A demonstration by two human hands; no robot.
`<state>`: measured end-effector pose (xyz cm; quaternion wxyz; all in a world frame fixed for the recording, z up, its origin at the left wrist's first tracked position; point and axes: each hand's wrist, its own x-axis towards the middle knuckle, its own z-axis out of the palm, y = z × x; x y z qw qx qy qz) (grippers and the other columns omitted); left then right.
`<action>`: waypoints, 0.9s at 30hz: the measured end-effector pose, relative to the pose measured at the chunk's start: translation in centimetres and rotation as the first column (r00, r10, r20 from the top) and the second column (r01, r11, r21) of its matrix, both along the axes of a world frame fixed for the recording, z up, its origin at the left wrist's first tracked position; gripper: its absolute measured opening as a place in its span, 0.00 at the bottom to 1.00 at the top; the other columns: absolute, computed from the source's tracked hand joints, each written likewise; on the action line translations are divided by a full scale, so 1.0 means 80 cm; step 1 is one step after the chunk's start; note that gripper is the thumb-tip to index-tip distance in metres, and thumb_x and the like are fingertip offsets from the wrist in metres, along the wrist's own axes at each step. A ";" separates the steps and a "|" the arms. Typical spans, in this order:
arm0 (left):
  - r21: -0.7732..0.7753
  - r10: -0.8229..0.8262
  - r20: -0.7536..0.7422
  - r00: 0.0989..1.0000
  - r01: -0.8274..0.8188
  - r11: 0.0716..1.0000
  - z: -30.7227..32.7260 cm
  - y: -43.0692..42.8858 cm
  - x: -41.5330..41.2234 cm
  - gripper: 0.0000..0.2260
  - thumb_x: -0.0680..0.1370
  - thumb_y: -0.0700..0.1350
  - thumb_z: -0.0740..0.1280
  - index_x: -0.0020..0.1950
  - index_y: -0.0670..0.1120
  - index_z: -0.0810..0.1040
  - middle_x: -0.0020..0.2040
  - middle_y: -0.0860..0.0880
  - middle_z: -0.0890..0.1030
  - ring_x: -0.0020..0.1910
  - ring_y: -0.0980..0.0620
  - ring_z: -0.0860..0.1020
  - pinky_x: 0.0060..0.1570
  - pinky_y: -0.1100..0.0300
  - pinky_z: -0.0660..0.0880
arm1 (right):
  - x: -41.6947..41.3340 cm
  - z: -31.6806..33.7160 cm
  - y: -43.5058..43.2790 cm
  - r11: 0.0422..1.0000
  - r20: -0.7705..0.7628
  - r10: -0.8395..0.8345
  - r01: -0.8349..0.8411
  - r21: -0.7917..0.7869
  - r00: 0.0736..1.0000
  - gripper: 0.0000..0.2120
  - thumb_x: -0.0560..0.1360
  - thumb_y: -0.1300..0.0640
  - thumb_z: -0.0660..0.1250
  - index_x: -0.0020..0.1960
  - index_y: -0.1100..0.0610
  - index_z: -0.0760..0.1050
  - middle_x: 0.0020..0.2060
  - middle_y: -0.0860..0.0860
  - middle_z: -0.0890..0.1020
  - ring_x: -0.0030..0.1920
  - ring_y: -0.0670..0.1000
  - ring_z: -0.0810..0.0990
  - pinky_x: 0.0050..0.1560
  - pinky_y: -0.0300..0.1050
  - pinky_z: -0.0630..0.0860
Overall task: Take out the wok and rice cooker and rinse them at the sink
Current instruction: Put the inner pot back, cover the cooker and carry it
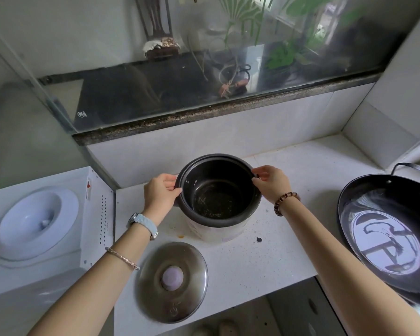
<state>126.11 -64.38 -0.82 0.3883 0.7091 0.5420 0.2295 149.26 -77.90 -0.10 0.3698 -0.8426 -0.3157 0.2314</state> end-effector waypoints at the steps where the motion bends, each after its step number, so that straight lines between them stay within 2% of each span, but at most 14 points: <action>1: 0.000 0.000 0.004 1.000 0.000 1.000 -0.001 -0.001 0.000 0.15 0.72 0.36 0.73 0.59 0.40 0.79 0.52 0.44 0.83 0.46 0.51 0.80 0.52 0.58 0.77 | 0.000 -0.001 -0.001 1.000 0.015 0.005 -0.005 -0.004 1.000 0.15 0.74 0.65 0.64 0.58 0.58 0.79 0.54 0.54 0.82 0.56 0.52 0.80 0.54 0.41 0.74; 4: -0.004 -0.002 0.012 1.000 0.002 1.000 -0.003 -0.002 -0.002 0.16 0.72 0.36 0.73 0.59 0.40 0.79 0.52 0.44 0.83 0.47 0.51 0.80 0.53 0.55 0.78 | 0.000 -0.003 -0.002 1.000 0.018 0.011 -0.010 -0.002 1.000 0.15 0.74 0.67 0.62 0.58 0.58 0.78 0.54 0.54 0.82 0.57 0.53 0.80 0.54 0.40 0.73; 7: -0.021 -0.001 0.017 1.000 0.001 1.000 -0.006 -0.002 -0.006 0.17 0.73 0.37 0.73 0.61 0.40 0.77 0.54 0.43 0.83 0.48 0.50 0.80 0.55 0.50 0.79 | 0.000 -0.002 -0.005 1.000 -0.013 0.010 -0.010 -0.010 1.000 0.15 0.74 0.65 0.63 0.60 0.57 0.76 0.56 0.54 0.81 0.59 0.53 0.78 0.55 0.41 0.73; 9: -0.010 0.006 0.019 1.000 -0.006 1.000 -0.007 -0.003 -0.013 0.18 0.73 0.38 0.73 0.62 0.41 0.77 0.55 0.43 0.82 0.49 0.51 0.80 0.57 0.53 0.77 | -0.005 -0.001 -0.008 1.000 0.013 -0.004 0.004 0.004 1.000 0.17 0.75 0.62 0.65 0.63 0.57 0.74 0.60 0.55 0.79 0.62 0.53 0.76 0.60 0.45 0.73; 11: 0.022 0.012 0.040 0.999 -0.013 1.000 -0.008 -0.006 -0.023 0.18 0.73 0.39 0.73 0.62 0.41 0.77 0.56 0.44 0.82 0.53 0.50 0.80 0.58 0.55 0.76 | -0.015 0.003 -0.015 0.998 0.078 -0.010 0.005 0.067 0.997 0.18 0.75 0.60 0.66 0.64 0.57 0.73 0.62 0.53 0.77 0.63 0.52 0.75 0.63 0.47 0.72; 15: 0.134 -0.032 0.120 0.992 0.015 0.991 -0.010 -0.024 -0.058 0.14 0.74 0.39 0.73 0.59 0.44 0.78 0.54 0.51 0.81 0.56 0.51 0.79 0.57 0.56 0.76 | -0.049 0.010 -0.038 0.974 0.176 0.032 -0.070 0.215 0.984 0.16 0.75 0.56 0.68 0.62 0.54 0.74 0.59 0.50 0.78 0.59 0.49 0.76 0.61 0.45 0.74; 17: 0.186 -0.066 0.144 0.987 0.039 0.982 -0.011 -0.043 -0.080 0.13 0.75 0.39 0.71 0.59 0.44 0.78 0.54 0.52 0.80 0.55 0.53 0.79 0.57 0.58 0.75 | -0.073 0.009 -0.052 0.955 0.189 0.063 -0.115 0.274 0.980 0.16 0.75 0.56 0.69 0.62 0.53 0.75 0.57 0.49 0.79 0.57 0.47 0.77 0.59 0.38 0.73; 20: 0.291 -0.117 0.099 0.988 0.083 0.953 -0.018 -0.071 -0.119 0.12 0.76 0.40 0.70 0.59 0.45 0.78 0.55 0.53 0.80 0.55 0.57 0.78 0.58 0.63 0.72 | -0.116 0.006 -0.071 0.924 0.235 0.115 -0.191 0.332 0.965 0.14 0.75 0.58 0.69 0.61 0.54 0.75 0.56 0.47 0.79 0.54 0.44 0.78 0.54 0.27 0.71; 24: 0.371 -0.116 -0.040 0.992 0.123 0.920 -0.039 -0.100 -0.172 0.12 0.77 0.40 0.69 0.60 0.45 0.78 0.57 0.51 0.80 0.56 0.54 0.77 0.59 0.63 0.70 | -0.178 -0.017 -0.090 0.897 0.335 0.222 -0.327 0.299 0.916 0.14 0.75 0.58 0.69 0.60 0.55 0.74 0.53 0.48 0.79 0.51 0.43 0.77 0.54 0.31 0.72; 27: 0.341 -0.082 -0.086 0.993 0.107 0.934 -0.053 -0.123 -0.206 0.11 0.77 0.39 0.69 0.60 0.45 0.78 0.56 0.50 0.80 0.57 0.52 0.77 0.58 0.63 0.69 | -0.223 -0.042 -0.094 0.873 0.300 0.356 -0.430 0.231 0.885 0.12 0.76 0.56 0.68 0.59 0.54 0.74 0.54 0.48 0.79 0.50 0.45 0.76 0.53 0.34 0.74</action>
